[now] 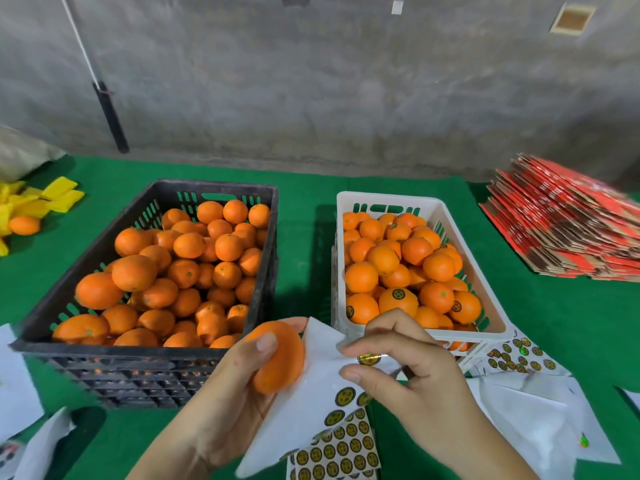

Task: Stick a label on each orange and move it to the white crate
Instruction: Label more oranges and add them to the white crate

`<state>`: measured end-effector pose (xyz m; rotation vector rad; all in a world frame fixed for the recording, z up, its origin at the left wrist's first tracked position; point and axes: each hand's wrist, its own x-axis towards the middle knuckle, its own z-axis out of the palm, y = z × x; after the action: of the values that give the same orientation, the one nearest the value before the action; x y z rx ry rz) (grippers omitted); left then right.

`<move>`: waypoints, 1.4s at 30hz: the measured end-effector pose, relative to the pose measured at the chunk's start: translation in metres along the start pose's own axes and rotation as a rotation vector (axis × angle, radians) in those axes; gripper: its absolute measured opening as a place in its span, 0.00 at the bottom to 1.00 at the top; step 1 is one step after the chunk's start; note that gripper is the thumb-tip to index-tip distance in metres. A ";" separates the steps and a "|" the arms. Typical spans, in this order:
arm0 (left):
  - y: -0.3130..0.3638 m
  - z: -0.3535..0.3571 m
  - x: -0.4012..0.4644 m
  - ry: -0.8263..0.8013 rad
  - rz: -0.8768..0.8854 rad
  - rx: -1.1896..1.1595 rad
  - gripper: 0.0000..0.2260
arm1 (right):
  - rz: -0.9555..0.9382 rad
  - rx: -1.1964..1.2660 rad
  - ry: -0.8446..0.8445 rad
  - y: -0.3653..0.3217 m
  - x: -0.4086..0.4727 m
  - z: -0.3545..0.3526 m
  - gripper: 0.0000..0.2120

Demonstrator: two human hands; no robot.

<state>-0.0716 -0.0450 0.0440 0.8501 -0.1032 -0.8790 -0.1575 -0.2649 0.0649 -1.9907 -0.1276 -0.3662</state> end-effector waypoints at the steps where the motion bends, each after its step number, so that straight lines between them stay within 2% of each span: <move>1: 0.002 0.002 0.000 -0.009 0.005 0.020 0.35 | -0.025 -0.012 0.013 -0.001 0.001 0.000 0.08; 5: 0.004 -0.003 0.003 0.072 0.098 0.202 0.38 | -0.050 -0.203 -0.107 -0.009 0.006 -0.014 0.05; 7: 0.004 -0.009 0.002 0.155 0.155 0.283 0.34 | -0.020 -0.341 -0.210 -0.011 0.008 -0.023 0.05; 9: 0.003 -0.014 0.002 0.177 0.190 0.332 0.29 | 0.017 -0.406 -0.260 -0.013 0.009 -0.028 0.11; 11: 0.004 -0.016 0.000 0.174 0.204 0.371 0.28 | 0.041 -0.393 -0.257 -0.015 0.008 -0.028 0.20; 12: 0.005 -0.016 -0.001 0.166 0.206 0.383 0.27 | 0.051 -0.369 -0.252 -0.015 0.007 -0.026 0.21; 18: 0.005 -0.006 -0.002 0.141 0.195 0.416 0.38 | 0.148 -0.217 -0.232 -0.014 0.002 -0.014 0.18; 21: 0.009 -0.001 -0.003 0.117 0.183 0.350 0.39 | 0.182 -0.092 -0.222 -0.010 0.000 -0.012 0.18; 25: 0.010 0.001 -0.006 0.119 0.172 0.373 0.39 | 0.193 0.045 -0.219 -0.010 -0.002 -0.016 0.15; 30: 0.010 0.001 -0.006 0.146 0.191 0.422 0.38 | 0.153 -0.088 -0.188 -0.010 -0.003 -0.017 0.10; 36: 0.009 -0.001 -0.007 0.149 0.211 0.434 0.40 | 0.126 -0.231 -0.311 -0.015 -0.001 -0.020 0.16; 42: 0.008 -0.002 -0.007 0.134 0.211 0.504 0.41 | 0.046 -0.345 -0.301 -0.017 0.000 -0.020 0.09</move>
<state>-0.0703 -0.0362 0.0503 1.3390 -0.2998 -0.6000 -0.1658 -0.2753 0.0875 -2.3780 -0.2196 -0.0564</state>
